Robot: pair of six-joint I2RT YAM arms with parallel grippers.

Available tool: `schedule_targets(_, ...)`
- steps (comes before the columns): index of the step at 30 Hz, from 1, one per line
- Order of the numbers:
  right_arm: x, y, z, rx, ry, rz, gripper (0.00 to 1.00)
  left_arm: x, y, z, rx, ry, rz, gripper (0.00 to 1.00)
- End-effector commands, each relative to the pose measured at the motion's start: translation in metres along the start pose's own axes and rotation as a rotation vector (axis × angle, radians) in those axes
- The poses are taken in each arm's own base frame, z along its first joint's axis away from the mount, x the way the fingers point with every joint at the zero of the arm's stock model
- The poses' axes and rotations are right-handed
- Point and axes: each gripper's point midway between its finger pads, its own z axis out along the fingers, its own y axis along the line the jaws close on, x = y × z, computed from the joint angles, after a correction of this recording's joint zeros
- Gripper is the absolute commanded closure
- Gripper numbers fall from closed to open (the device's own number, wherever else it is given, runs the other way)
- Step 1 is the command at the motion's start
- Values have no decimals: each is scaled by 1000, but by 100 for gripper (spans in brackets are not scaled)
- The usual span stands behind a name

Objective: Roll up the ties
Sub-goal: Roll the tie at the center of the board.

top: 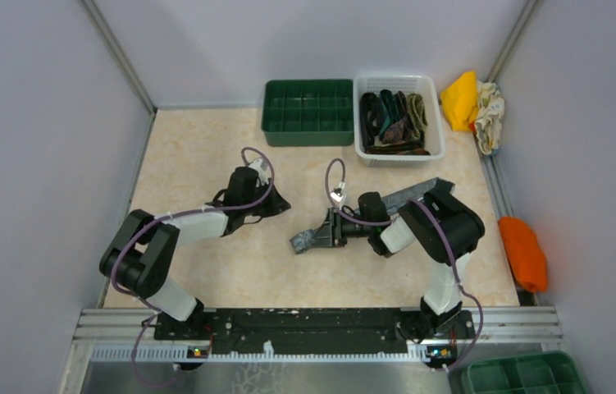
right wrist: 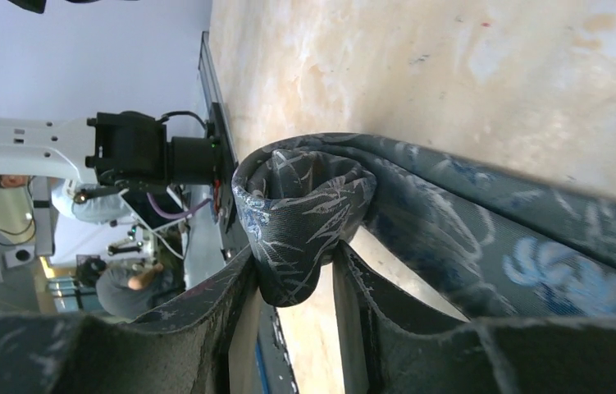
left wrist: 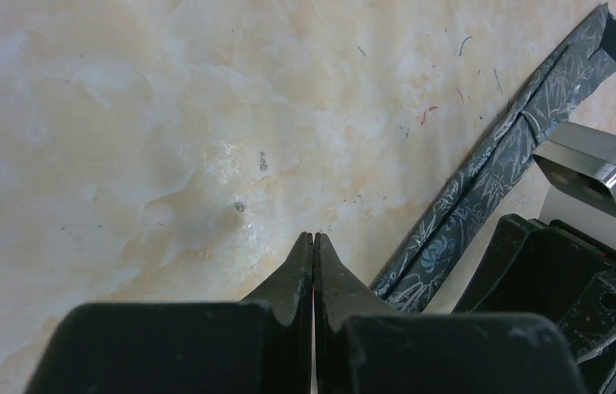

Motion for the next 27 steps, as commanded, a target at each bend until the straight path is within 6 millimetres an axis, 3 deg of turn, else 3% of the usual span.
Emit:
schedule_targets(1, -7, 0, -6, -34, -30, -24, 64, -10, -22, 11, 84, -18, 38, 100)
schedule_targets(5, -9, -21, -11, 120, -29, -41, 62, -1, -27, 17, 100, 13, 45, 100)
schedule_targets(13, -30, -33, -36, 403, -56, -129, 57, 6, -28, 21, 102, 26, 52, 100)
schedule_targets(19, -30, -49, -39, 559, -19, -155, 66, 16, -26, 27, 114, 55, 56, 100)
schedule_targets(22, -34, -46, -43, 650, -41, -219, 78, 20, -24, 31, 115, 66, 64, 100)
schedule_targets(27, -28, -22, -60, 845, -98, -367, 80, 29, -20, 40, 141, 84, 108, 100)
